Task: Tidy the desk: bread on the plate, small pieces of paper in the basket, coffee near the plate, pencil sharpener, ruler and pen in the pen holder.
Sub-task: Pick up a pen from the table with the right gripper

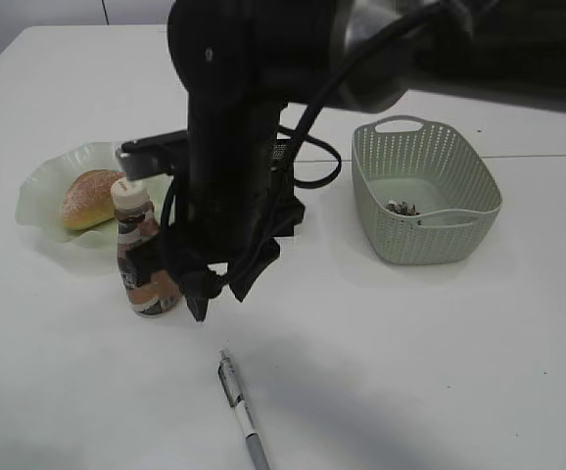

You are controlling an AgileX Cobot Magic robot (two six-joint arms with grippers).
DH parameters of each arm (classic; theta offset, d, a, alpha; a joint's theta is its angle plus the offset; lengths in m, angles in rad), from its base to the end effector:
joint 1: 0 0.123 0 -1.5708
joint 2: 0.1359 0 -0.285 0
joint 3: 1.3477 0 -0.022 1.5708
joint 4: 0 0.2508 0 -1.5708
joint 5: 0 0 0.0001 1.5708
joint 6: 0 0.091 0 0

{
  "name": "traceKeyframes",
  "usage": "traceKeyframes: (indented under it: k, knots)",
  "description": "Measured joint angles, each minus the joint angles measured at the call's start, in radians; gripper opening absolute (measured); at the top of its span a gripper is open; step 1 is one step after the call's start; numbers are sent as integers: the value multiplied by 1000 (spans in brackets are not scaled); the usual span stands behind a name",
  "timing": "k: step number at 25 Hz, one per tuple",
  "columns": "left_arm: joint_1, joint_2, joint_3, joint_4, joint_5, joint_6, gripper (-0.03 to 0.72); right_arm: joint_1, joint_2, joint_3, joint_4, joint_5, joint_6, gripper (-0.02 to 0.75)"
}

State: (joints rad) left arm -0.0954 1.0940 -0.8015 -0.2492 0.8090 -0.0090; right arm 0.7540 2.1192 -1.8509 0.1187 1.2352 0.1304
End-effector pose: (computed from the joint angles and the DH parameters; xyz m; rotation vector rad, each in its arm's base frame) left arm 0.2007 -0.0355 0.2867 -0.0446 2.5802 -0.3351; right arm 0.3173 0.3119 0.2310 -0.8885 2.9076 0.2590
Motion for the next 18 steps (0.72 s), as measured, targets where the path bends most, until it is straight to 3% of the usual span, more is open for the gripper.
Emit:
traceKeyframes:
  k: [18]
  knots:
    - [0,0,0,0,22,0,433,45,150,39,-31,-12,55,345]
